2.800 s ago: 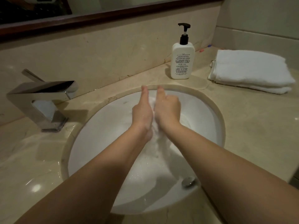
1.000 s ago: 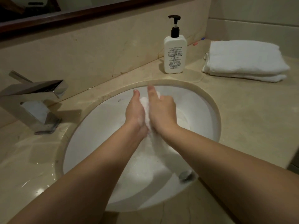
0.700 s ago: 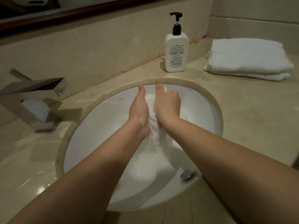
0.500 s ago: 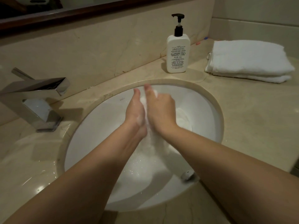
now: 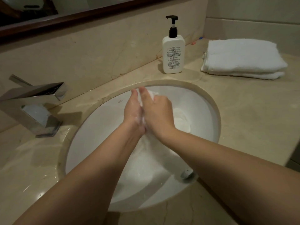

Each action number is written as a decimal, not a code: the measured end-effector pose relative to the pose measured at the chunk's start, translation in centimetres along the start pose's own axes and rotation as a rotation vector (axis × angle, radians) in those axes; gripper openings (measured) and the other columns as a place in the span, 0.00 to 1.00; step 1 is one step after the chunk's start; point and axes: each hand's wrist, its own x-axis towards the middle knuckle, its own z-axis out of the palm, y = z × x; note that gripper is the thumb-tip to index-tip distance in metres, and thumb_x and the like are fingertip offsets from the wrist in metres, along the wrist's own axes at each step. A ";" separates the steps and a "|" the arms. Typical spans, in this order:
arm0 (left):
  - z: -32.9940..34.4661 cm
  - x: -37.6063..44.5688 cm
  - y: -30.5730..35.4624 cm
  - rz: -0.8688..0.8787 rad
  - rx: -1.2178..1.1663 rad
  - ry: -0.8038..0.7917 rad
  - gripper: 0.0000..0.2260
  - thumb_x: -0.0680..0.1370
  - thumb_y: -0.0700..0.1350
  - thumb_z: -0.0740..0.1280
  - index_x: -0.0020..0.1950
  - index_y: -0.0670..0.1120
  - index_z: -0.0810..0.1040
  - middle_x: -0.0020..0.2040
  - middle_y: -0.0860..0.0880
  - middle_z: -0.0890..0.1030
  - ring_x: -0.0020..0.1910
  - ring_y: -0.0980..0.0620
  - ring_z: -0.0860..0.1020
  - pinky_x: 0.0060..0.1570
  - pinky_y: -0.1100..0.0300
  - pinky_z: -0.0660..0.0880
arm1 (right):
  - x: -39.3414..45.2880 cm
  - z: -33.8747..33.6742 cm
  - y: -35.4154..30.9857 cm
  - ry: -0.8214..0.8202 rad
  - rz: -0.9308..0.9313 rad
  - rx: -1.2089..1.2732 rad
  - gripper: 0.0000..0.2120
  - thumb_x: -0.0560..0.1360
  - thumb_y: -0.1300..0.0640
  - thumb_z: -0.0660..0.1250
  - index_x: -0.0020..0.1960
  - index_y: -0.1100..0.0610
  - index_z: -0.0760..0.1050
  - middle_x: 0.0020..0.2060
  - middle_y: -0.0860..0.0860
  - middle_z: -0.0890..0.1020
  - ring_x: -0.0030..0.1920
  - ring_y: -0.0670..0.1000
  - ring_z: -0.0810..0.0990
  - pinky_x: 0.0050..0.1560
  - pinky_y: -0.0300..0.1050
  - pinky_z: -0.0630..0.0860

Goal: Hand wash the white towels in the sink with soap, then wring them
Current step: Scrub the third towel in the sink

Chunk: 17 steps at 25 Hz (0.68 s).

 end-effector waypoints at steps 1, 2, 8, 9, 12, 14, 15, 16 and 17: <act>-0.2 0.3 -0.1 -0.006 -0.013 0.001 0.26 0.84 0.63 0.57 0.41 0.44 0.78 0.33 0.46 0.83 0.31 0.51 0.82 0.32 0.63 0.77 | -0.1 0.1 0.1 -0.010 0.015 0.004 0.28 0.80 0.39 0.62 0.27 0.54 0.66 0.27 0.51 0.74 0.32 0.54 0.75 0.35 0.46 0.68; -0.1 0.2 -0.2 -0.025 0.014 0.002 0.27 0.83 0.65 0.57 0.45 0.44 0.81 0.36 0.46 0.84 0.33 0.49 0.83 0.32 0.62 0.77 | 0.5 0.1 0.1 0.019 0.064 0.016 0.28 0.80 0.38 0.62 0.28 0.54 0.67 0.28 0.52 0.75 0.34 0.56 0.77 0.37 0.46 0.70; -0.1 0.6 -0.6 0.023 0.034 0.080 0.24 0.81 0.66 0.60 0.42 0.47 0.79 0.36 0.49 0.82 0.34 0.52 0.82 0.36 0.62 0.78 | -0.1 0.1 0.0 -0.022 0.039 0.035 0.27 0.80 0.40 0.64 0.27 0.52 0.65 0.25 0.49 0.71 0.32 0.54 0.73 0.37 0.47 0.68; -0.3 0.6 -0.5 0.027 0.008 0.063 0.25 0.82 0.65 0.59 0.38 0.47 0.78 0.32 0.49 0.80 0.30 0.52 0.80 0.36 0.62 0.76 | -0.6 0.2 -0.2 -0.035 0.022 0.019 0.28 0.80 0.40 0.64 0.26 0.52 0.63 0.25 0.49 0.70 0.31 0.54 0.71 0.36 0.46 0.66; 0.2 0.3 -0.4 0.000 0.130 0.092 0.26 0.81 0.65 0.60 0.48 0.44 0.82 0.39 0.46 0.86 0.37 0.49 0.85 0.39 0.58 0.78 | 1.2 -0.4 -0.3 0.071 0.093 0.029 0.29 0.81 0.40 0.62 0.27 0.55 0.64 0.25 0.50 0.71 0.29 0.52 0.71 0.36 0.46 0.66; 0.4 0.2 -0.2 0.016 0.111 0.066 0.24 0.82 0.64 0.60 0.46 0.45 0.80 0.36 0.47 0.84 0.36 0.49 0.84 0.34 0.61 0.77 | 1.0 -0.4 -0.3 0.067 0.065 0.023 0.28 0.81 0.40 0.62 0.28 0.56 0.67 0.26 0.51 0.73 0.30 0.51 0.73 0.35 0.45 0.67; 0.2 0.3 -0.1 0.028 0.077 0.054 0.23 0.83 0.63 0.60 0.41 0.46 0.77 0.31 0.49 0.81 0.33 0.51 0.81 0.32 0.63 0.76 | 0.3 -0.1 -0.2 0.013 0.029 -0.001 0.28 0.80 0.39 0.62 0.28 0.56 0.68 0.26 0.50 0.74 0.30 0.51 0.74 0.34 0.45 0.67; -0.1 0.5 -0.1 0.037 0.053 0.062 0.23 0.84 0.62 0.59 0.37 0.47 0.75 0.28 0.50 0.77 0.29 0.52 0.79 0.30 0.65 0.75 | -0.2 0.0 0.0 -0.026 0.017 -0.017 0.28 0.80 0.38 0.62 0.29 0.55 0.68 0.27 0.51 0.75 0.32 0.52 0.75 0.34 0.46 0.67; -0.1 0.5 -0.2 0.025 0.062 0.062 0.24 0.83 0.63 0.59 0.37 0.46 0.75 0.29 0.50 0.78 0.29 0.52 0.79 0.32 0.64 0.75 | -0.2 0.0 0.1 -0.024 0.040 -0.024 0.28 0.80 0.37 0.62 0.29 0.55 0.69 0.28 0.52 0.76 0.33 0.54 0.77 0.36 0.46 0.69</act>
